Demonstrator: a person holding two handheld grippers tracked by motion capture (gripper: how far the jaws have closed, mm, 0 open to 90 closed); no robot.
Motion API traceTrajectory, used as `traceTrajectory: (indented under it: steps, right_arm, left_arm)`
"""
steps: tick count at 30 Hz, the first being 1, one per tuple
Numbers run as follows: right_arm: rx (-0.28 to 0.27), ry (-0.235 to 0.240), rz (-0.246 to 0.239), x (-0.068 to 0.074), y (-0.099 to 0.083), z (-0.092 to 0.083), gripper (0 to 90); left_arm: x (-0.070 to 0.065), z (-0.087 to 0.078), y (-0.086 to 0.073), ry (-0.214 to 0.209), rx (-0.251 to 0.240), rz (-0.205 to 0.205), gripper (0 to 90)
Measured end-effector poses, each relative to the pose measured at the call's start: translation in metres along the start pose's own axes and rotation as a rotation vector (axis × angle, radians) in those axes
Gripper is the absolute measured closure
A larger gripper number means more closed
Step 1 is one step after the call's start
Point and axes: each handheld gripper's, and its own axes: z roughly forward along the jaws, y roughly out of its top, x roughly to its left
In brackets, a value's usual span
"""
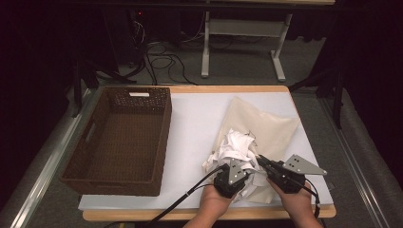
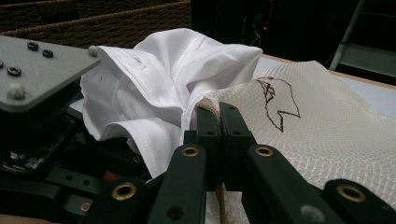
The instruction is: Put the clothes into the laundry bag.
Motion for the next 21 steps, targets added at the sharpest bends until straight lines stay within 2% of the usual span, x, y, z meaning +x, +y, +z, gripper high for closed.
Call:
traceTrajectory:
  steps: [1,2,4,5,6,7,16,19,20,21]
  right_arm:
    - [0.0,0.0,0.0,0.0,0.0,0.0,89.7]
    - [-0.001,-0.009,0.003,-0.003,-0.001,0.0,89.6]
    - [0.006,-0.018,0.013,-0.006,-0.003,-0.001,89.6]
    - [0.006,-0.018,0.013,-0.006,-0.003,-0.001,89.6]
    - [0.01,-0.019,0.014,-0.007,-0.004,-0.001,89.6]
    - [0.012,-0.017,0.019,-0.007,-0.005,0.0,89.5]
    - [0.016,-0.016,0.011,-0.006,-0.005,0.001,89.4]
    - [0.016,-0.02,0.005,-0.006,-0.005,0.001,89.4]
    - [0.016,-0.022,0.008,-0.006,-0.005,0.001,89.4]
    - [0.019,-0.023,0.007,-0.006,-0.005,0.001,89.4]
  left_arm:
    - [0.001,-0.002,0.001,-0.007,-0.001,0.0,75.7]
    - [0.001,-0.01,0.002,-0.034,-0.017,-0.007,64.1]
    - [0.001,-0.015,0.003,-0.039,-0.027,-0.003,50.0]
    - [0.001,-0.02,0.003,-0.033,-0.039,-0.002,50.0]
    - [0.001,-0.029,0.002,-0.037,-0.062,-0.01,33.7]
    - [0.002,-0.033,0.001,-0.046,-0.07,-0.012,30.5]
    - [0.01,-0.062,-0.012,-0.051,-0.083,-0.022,25.0]
    - [0.017,-0.071,-0.02,-0.031,-0.095,-0.036,22.8]
    - [0.02,-0.073,-0.023,-0.017,-0.104,-0.049,15.6]
    - [0.022,-0.075,-0.025,-0.003,-0.107,-0.068,15.6]
